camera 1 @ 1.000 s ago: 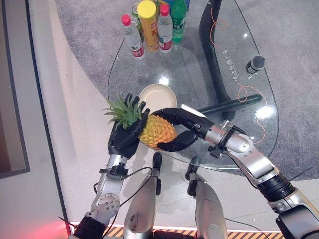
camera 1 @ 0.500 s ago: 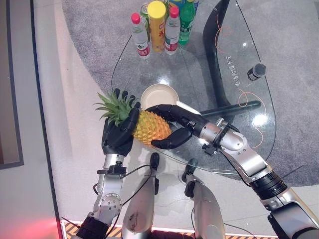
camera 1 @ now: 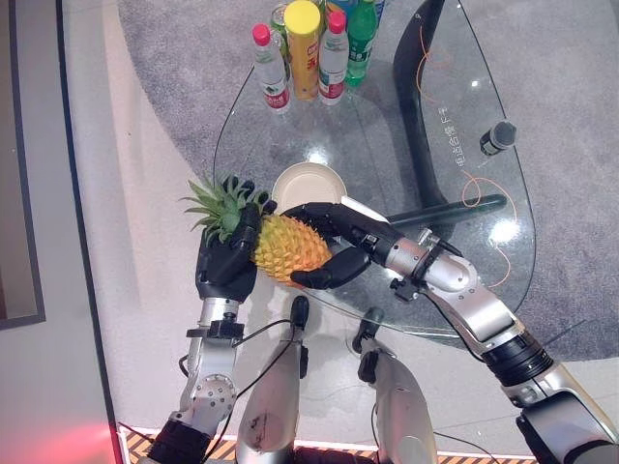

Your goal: Pick up the fruit to the plate

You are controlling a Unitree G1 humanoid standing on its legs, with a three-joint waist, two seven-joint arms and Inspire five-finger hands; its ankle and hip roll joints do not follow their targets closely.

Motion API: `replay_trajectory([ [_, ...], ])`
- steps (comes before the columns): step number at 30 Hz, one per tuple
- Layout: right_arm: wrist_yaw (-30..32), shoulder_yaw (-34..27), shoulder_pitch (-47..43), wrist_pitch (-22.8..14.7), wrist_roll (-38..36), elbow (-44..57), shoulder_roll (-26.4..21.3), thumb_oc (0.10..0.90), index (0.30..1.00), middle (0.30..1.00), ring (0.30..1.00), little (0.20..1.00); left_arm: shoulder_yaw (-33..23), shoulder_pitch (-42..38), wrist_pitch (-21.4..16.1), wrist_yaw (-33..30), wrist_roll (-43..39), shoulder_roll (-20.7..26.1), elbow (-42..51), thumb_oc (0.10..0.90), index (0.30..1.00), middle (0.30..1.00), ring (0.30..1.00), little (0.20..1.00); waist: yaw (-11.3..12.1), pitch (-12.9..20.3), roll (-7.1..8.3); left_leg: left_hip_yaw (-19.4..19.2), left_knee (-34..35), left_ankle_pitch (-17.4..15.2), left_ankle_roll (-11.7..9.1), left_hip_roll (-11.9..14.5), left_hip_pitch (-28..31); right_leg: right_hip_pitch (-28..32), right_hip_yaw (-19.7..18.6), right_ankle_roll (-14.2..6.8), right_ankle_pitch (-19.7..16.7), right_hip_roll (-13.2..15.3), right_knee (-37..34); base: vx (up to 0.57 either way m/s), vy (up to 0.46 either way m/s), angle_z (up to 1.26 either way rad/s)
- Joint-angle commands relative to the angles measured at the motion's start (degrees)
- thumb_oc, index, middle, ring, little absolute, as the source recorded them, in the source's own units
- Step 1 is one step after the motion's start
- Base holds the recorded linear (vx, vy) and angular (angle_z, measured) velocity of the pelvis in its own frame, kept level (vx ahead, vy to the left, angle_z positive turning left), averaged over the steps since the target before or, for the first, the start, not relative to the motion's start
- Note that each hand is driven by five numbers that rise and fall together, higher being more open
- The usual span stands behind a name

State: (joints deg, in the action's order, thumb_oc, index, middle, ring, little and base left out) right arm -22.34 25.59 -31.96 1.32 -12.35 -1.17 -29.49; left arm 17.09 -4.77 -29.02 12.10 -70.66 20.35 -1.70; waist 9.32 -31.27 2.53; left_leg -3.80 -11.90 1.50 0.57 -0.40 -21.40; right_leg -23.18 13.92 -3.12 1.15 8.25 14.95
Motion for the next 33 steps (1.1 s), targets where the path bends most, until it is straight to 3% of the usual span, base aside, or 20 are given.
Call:
replay_trajectory([
  [1,-6.6,7.5,-0.6,-4.5,-0.7,9.8,2.6,0.100,0.300,0.300,0.300,0.200,-3.7,-8.7,-5.7,5.8,-1.4,-2.9,14.5,0.100,0.300,0.300,0.300,0.200,0.9,1.5,0.90,1.2,-4.5,-5.4,1.0,-5.2,-1.3,1.7,2.5,-2.1,-0.1,-2.4,2.4,0.00,0.000,0.00],
  [11,-4.6,7.3,-0.6,-3.1,1.8,8.5,2.9,0.100,0.300,0.300,0.300,0.200,-3.5,-8.9,-6.4,6.4,-2.7,-3.4,14.5,0.100,0.300,0.300,0.300,0.200,0.9,1.5,0.65,0.8,-4.8,-5.6,1.1,-5.1,-1.6,1.1,2.9,-2.3,0.0,-1.8,3.3,0.00,0.000,0.00],
  [12,-3.6,7.6,-0.7,-2.6,2.5,8.6,2.5,0.418,0.573,0.573,0.573,0.518,-3.3,-9.1,-6.5,6.0,-2.3,-3.5,14.7,0.100,0.300,0.300,0.300,0.200,0.8,1.5,0.71,0.7,-4.9,-5.7,1.1,-5.1,-1.7,1.1,2.9,-2.3,0.0,-1.8,3.3,0.00,0.000,0.00],
  [13,-3.4,7.6,-0.6,-2.2,2.6,8.6,2.4,0.800,0.900,0.900,0.900,0.900,-3.3,-9.1,-6.5,5.7,-2.1,-3.5,14.8,0.100,0.300,0.300,0.300,0.200,0.8,1.5,0.74,0.6,-4.9,-5.7,1.1,-5.0,-1.8,1.1,3.0,-2.3,0.0,-1.8,3.3,0.00,0.000,0.00],
  [23,2.7,5.6,0.8,-2.1,2.6,7.9,1.3,0.800,0.900,0.900,0.900,0.900,-3.6,-9.4,-6.9,5.1,-1.4,-3.3,14.7,0.100,0.300,0.300,0.300,0.200,0.4,1.5,0.78,0.4,-5.1,-5.8,1.2,-4.7,-2.1,0.5,3.3,-2.5,0.3,-1.5,4.3,0.00,0.001,0.02],
  [33,9.9,-1.9,4.3,-4.8,3.9,9.3,-1.1,0.800,0.900,0.900,0.900,0.900,-5.1,-9.1,-6.7,4.2,-0.4,-2.3,15.0,0.100,0.300,0.300,0.300,0.200,-0.8,1.5,1.38,0.0,-5.4,-6.3,1.5,-4.3,-2.1,-0.1,3.0,-2.9,0.4,-1.7,5.3,0.00,-0.001,0.03],
])
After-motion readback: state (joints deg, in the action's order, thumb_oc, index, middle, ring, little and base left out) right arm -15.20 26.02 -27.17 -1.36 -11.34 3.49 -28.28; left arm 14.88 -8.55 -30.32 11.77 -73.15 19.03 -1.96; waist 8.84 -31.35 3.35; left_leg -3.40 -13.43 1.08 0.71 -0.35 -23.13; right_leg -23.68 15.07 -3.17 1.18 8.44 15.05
